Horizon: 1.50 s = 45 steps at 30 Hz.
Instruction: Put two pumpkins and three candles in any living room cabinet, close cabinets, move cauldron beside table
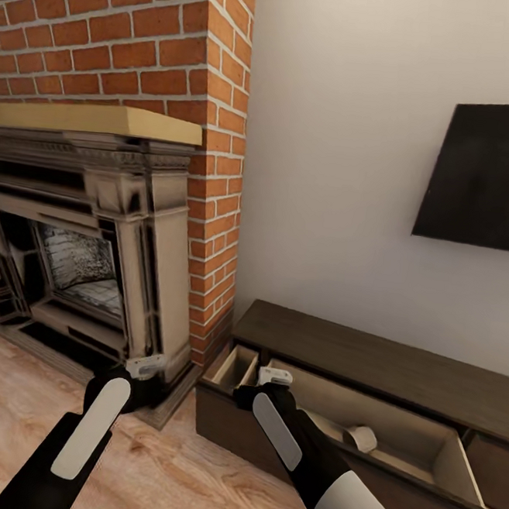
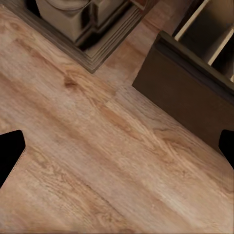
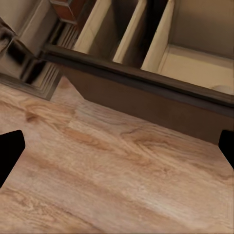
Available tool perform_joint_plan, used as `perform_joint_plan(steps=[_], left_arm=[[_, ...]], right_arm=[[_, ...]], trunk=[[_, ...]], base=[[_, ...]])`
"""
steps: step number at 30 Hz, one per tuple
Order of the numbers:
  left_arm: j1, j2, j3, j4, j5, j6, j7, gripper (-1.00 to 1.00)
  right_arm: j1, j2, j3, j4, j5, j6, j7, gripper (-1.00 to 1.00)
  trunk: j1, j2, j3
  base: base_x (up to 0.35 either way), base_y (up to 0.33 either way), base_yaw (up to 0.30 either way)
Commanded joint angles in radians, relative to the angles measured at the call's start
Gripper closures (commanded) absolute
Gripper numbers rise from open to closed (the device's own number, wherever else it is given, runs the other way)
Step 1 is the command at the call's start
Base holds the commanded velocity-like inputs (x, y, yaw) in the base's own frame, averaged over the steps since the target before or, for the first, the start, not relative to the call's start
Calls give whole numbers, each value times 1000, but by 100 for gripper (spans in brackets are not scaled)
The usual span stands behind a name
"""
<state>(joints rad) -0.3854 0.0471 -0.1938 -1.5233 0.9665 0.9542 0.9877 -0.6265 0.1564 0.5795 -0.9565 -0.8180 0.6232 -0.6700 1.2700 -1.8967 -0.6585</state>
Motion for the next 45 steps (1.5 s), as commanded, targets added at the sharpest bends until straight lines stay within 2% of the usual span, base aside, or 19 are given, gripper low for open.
perform_joint_plan(steps=[1,9,16,22,23,25,30,35,45], left_arm=[[-1,1,1,0,8,2,11,-100],[-5,24,6,26,10,4,13,-100],[-25,28,7,64,12,4,12,-100],[-27,29,7,69,12,4,10,-100],[-27,29,7,69,13,4,10,-100],[-27,29,7,68,13,4,9,-100],[-27,28,9,66,14,2,9,-100],[-28,28,56,68,15,4,9,-100],[-29,28,69,69,14,5,9,-100]], right_arm=[[-1,0,2,-2,-9,1,-10,-100],[-1,0,3,-2,-8,1,-10,-100],[-1,-1,13,-2,-7,0,-10,-100],[-1,-1,22,-43,-8,-21,-10,-100],[-1,-1,51,-80,-10,-41,-11,-100],[-1,-2,69,-88,-13,-43,-11,-100],[-1,-4,87,-95,-10,-54,-10,-100],[-1,-4,89,-95,-9,-55,-11,-100],[-1,-3,89,-94,-9,-56,-11,-100]], trunk=[[-4,7,2],[-35,63,27],[-62,112,49],[-62,112,49],[-62,112,49],[-62,112,49],[-65,119,52],[-85,154,68],[-123,224,99]], base=[[0,0,268],[0,0,84],[0,0,3],[0,0,0],[0,0,0],[0,0,0],[0,0,0],[0,0,44],[-28,0,249]])
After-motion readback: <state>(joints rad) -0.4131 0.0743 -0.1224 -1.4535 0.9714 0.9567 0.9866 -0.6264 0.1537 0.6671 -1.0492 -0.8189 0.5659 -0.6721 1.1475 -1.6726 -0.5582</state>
